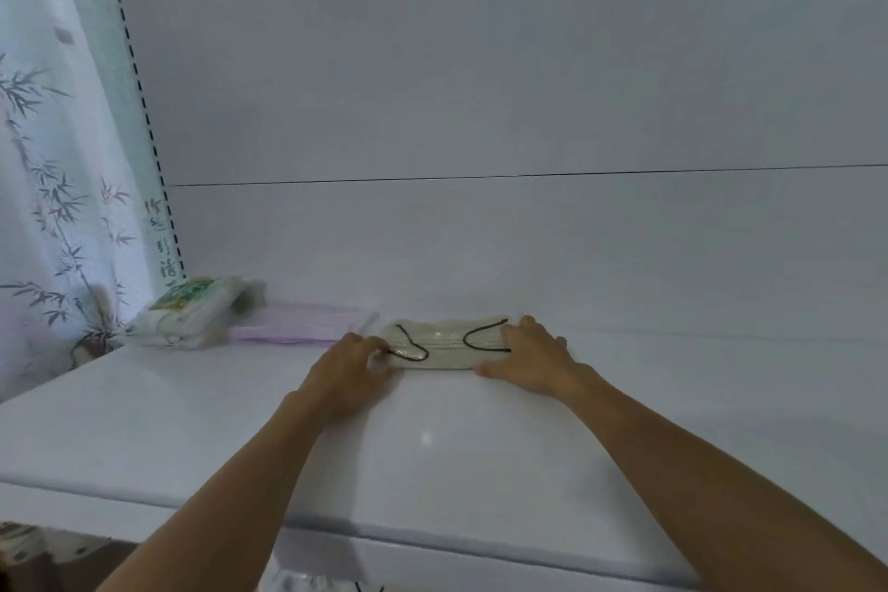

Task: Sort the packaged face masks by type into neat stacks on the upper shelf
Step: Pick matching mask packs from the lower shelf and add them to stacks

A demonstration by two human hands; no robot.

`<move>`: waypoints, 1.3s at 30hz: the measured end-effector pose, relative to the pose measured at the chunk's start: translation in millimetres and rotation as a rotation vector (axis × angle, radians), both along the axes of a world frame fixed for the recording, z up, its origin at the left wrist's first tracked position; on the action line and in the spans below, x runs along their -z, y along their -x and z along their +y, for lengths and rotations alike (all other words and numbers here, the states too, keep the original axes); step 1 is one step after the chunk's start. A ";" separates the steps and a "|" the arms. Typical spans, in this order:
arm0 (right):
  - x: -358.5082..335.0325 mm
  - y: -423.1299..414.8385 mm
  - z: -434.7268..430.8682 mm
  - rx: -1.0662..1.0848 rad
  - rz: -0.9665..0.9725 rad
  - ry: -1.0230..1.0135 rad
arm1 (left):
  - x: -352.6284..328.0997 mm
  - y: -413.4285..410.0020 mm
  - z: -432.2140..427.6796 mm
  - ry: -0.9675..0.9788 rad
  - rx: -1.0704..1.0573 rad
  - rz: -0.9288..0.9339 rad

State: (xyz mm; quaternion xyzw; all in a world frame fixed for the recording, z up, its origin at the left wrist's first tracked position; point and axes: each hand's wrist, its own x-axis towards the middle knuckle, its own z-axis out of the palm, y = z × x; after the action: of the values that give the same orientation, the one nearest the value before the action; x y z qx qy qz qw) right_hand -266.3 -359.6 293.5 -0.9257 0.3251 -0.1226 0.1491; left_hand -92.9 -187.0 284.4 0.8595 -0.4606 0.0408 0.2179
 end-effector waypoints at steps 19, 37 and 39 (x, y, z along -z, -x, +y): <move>12.1 -13.7 -6.3 0.207 -0.148 -0.115 | 6.4 -43.0 -11.2 0.046 0.024 -0.143; 11.1 187.3 65.3 0.259 -0.055 0.303 | 15.4 178.3 40.7 0.220 0.253 0.025; 20.0 209.0 79.1 0.242 -0.133 0.454 | 26.5 212.9 45.5 0.287 0.301 -0.008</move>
State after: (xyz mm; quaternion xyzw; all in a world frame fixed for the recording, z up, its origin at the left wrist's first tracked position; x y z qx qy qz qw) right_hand -475.3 -280.6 273.4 -0.8798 0.3873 -0.2698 -0.0570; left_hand -305.8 -141.5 257.9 0.7410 -0.5742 0.0763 0.3397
